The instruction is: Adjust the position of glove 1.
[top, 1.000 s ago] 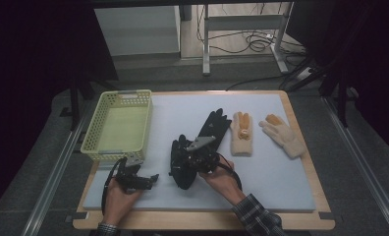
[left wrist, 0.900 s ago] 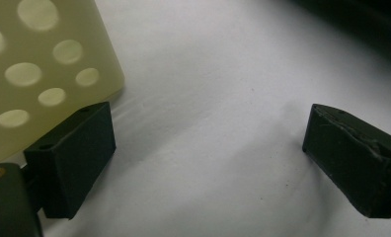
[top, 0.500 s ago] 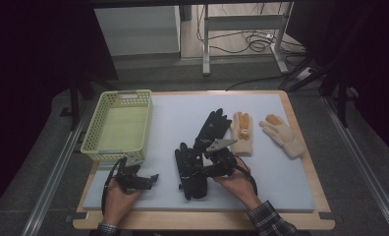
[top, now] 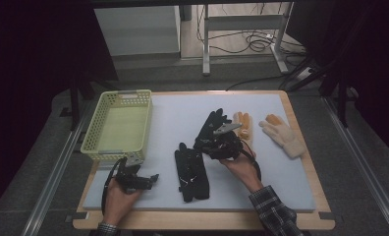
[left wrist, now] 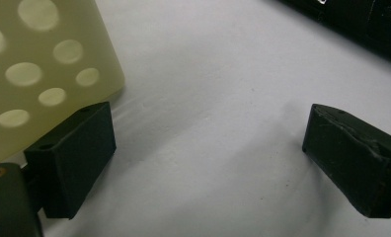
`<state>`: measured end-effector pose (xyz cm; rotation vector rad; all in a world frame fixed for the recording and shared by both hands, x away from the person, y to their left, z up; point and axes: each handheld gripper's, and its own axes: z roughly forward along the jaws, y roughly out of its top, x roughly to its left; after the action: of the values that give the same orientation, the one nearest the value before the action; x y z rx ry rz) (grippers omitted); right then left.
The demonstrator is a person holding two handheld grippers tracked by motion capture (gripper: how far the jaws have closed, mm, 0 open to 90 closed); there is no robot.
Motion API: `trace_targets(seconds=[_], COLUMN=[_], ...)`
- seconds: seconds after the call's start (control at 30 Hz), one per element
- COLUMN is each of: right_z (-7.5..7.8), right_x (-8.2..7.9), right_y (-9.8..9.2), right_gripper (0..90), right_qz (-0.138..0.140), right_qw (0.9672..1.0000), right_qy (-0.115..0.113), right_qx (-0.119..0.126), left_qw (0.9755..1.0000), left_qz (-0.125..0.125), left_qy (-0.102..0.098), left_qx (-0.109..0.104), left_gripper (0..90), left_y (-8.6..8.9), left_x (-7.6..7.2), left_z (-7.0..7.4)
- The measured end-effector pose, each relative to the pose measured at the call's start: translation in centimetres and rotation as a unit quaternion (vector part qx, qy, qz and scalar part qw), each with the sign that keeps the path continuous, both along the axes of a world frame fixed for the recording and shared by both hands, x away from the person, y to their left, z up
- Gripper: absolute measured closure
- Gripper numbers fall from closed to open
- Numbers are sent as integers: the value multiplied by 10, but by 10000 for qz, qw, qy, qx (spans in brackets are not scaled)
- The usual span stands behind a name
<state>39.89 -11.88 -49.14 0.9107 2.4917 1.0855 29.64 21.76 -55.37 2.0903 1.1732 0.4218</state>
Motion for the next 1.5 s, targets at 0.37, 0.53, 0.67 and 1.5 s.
trace_targets(seconds=[0.37,0.53,0.67,1.5], right_z=[-17,-33,-32,31], right_x=[61,73,72,27], right_y=[2,10,15,-5], right_gripper=[263,258,586,849], right_qz=[-617,-641,-689,187], right_qw=[9978,9969,9954,9988], right_qy=[59,62,-135,-461], right_qx=[-248,-455,-657,32], left_qw=[10000,10000,10000,10000], left_qz=[-4,-7,-4,0], left_qy=[-1,-1,-5,-1], left_qx=[-4,-7,-2,-1], left_gripper=[62,62,61,62], left_y=[0,0,0,0], left_x=[0,0,0,0], left_z=[0,0,0,0])
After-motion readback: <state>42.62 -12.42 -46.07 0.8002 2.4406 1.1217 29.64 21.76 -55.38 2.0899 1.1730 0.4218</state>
